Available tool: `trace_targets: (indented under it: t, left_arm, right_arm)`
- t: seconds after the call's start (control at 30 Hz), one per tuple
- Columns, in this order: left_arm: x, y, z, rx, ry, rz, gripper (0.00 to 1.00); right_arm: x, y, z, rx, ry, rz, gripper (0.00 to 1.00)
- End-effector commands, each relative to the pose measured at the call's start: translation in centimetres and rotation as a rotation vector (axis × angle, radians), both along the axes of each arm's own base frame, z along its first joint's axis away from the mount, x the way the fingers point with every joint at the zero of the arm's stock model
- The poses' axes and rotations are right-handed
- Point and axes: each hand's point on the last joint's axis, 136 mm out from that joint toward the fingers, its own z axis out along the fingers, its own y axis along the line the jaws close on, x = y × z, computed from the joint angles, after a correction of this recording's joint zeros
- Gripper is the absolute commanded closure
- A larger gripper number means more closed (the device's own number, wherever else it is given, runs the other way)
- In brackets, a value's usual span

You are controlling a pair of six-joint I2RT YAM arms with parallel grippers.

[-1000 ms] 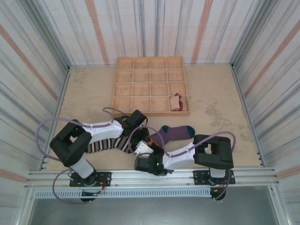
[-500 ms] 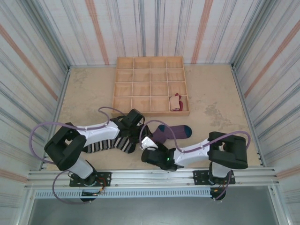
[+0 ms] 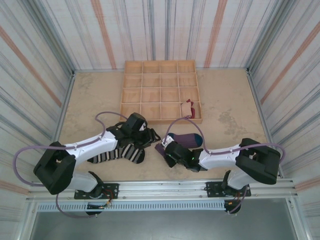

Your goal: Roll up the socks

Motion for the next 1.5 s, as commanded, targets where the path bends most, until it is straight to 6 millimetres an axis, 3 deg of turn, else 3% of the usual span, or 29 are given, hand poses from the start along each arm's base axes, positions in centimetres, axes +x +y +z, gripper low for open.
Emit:
trace_targets:
  t: [0.0,0.37,0.73,1.07,1.47]
  left_arm:
    - [-1.1,0.8,-1.3,0.029,0.040,-0.020,0.34]
    - [-1.5,0.9,-1.4,-0.013,0.025,-0.002,0.47]
    - [-3.0,0.7,-0.9,-0.045,-0.017,0.027,0.45]
    - [-3.4,-0.2,-2.2,-0.039,-0.046,0.069,0.46]
    - [-1.1,-1.5,-3.3,0.026,-0.099,0.073,0.45]
  right_arm:
    - [-2.3,-2.5,-3.9,-0.124,0.146,0.003,1.00]
    - [-2.2,-1.2,-1.5,0.071,0.290,0.018,1.00]
    - [-2.0,-0.7,-0.9,0.194,0.481,0.009,1.00]
    - [-0.8,-1.3,-2.1,0.342,0.691,-0.090,1.00]
    - [0.3,-3.3,-3.6,0.444,0.803,-0.243,1.00]
